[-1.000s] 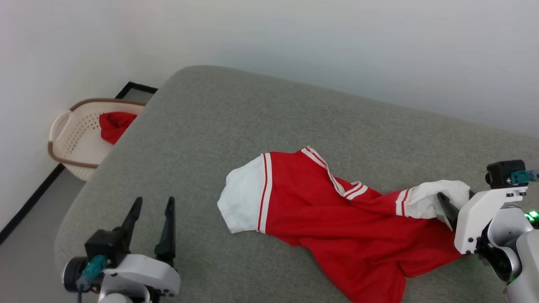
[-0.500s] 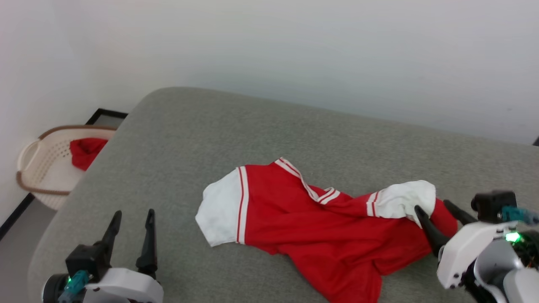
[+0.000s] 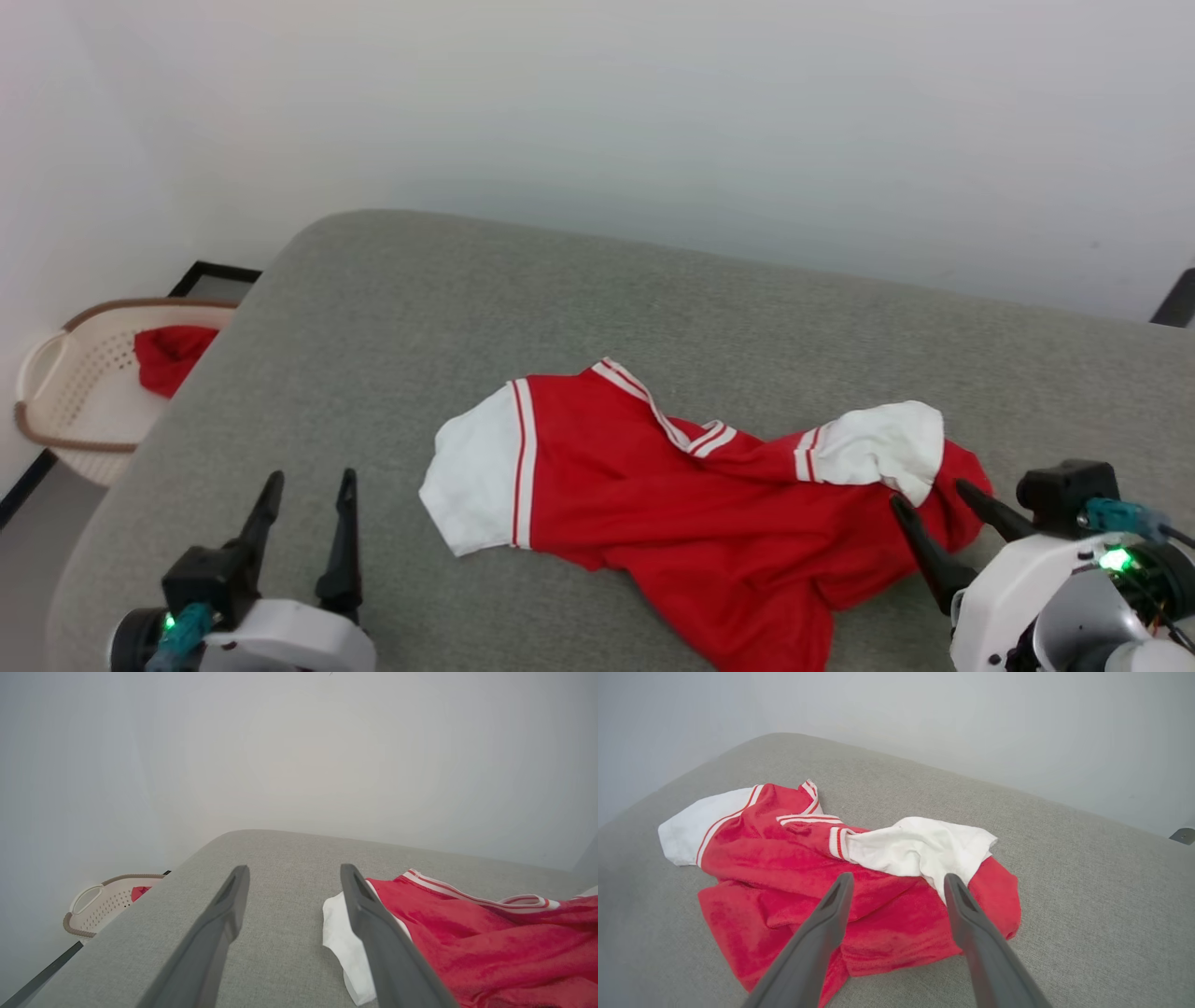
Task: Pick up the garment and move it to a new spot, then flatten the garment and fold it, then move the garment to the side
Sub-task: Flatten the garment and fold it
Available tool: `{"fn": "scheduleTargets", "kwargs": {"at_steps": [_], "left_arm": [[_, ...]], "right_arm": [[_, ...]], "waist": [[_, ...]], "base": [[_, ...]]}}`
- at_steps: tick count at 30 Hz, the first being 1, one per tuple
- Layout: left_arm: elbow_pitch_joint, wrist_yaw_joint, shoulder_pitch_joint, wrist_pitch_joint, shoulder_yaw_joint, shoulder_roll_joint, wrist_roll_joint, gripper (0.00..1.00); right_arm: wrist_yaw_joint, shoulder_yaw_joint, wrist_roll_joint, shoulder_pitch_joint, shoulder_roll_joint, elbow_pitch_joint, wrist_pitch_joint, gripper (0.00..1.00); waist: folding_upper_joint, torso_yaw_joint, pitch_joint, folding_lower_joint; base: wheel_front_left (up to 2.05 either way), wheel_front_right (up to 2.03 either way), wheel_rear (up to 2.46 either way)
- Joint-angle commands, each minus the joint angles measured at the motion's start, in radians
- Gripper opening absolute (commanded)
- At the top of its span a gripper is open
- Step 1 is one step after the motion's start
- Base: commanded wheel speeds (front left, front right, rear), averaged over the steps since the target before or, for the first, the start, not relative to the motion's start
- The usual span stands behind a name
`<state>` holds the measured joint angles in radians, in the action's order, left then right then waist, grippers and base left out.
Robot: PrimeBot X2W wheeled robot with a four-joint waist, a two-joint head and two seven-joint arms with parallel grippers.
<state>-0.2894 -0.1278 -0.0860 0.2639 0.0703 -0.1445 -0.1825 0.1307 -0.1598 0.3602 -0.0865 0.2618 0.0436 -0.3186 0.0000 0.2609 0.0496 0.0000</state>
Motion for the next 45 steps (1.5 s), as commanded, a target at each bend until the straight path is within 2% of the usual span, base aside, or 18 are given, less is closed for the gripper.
{"fn": "scheduleTargets", "kwargs": {"at_steps": [1,17,30,31,32,45], "left_arm": [[-0.002,-0.004,-0.013,0.0,-0.004,0.002,0.008,1.0],[-0.016,-0.004,-0.063,0.0,-0.123,0.026,-0.005,1.0],[-0.005,-0.004,-0.089,0.0,-0.137,0.046,-0.009,1.0],[-0.005,-0.004,-0.091,0.0,-0.136,0.048,-0.009,1.0],[-0.005,-0.004,-0.092,0.0,-0.135,0.049,-0.009,1.0],[-0.003,-0.004,-0.081,0.0,-0.132,0.057,-0.013,1.0]], "right_arm": [[0.0,-0.003,0.0,-0.013,0.008,-0.002,-0.009,1.0],[0.0,-0.061,0.028,-0.139,0.072,0.097,-0.183,1.0],[0.0,-0.085,0.011,-0.212,0.083,0.204,-0.228,0.99],[0.0,-0.083,0.008,-0.217,0.083,0.21,-0.223,0.41],[0.0,-0.081,0.004,-0.219,0.082,0.217,-0.223,0.0],[0.0,-0.019,-0.001,-0.293,0.086,0.203,-0.246,0.0]], "waist": [[0.0,0.016,-0.007,0.0],[0.0,0.164,-0.057,0.0],[0.0,0.223,-0.126,0.0],[0.0,0.225,-0.128,0.0],[0.0,0.227,-0.13,0.0],[0.0,0.222,-0.135,0.0]], "base": [[0.0,0.0,0.0],[0.0,0.0,0.0],[0.0,0.0,0.0],[0.0,0.0,0.0],[0.0,0.0,0.0],[0.0,0.0,0.0]]}}
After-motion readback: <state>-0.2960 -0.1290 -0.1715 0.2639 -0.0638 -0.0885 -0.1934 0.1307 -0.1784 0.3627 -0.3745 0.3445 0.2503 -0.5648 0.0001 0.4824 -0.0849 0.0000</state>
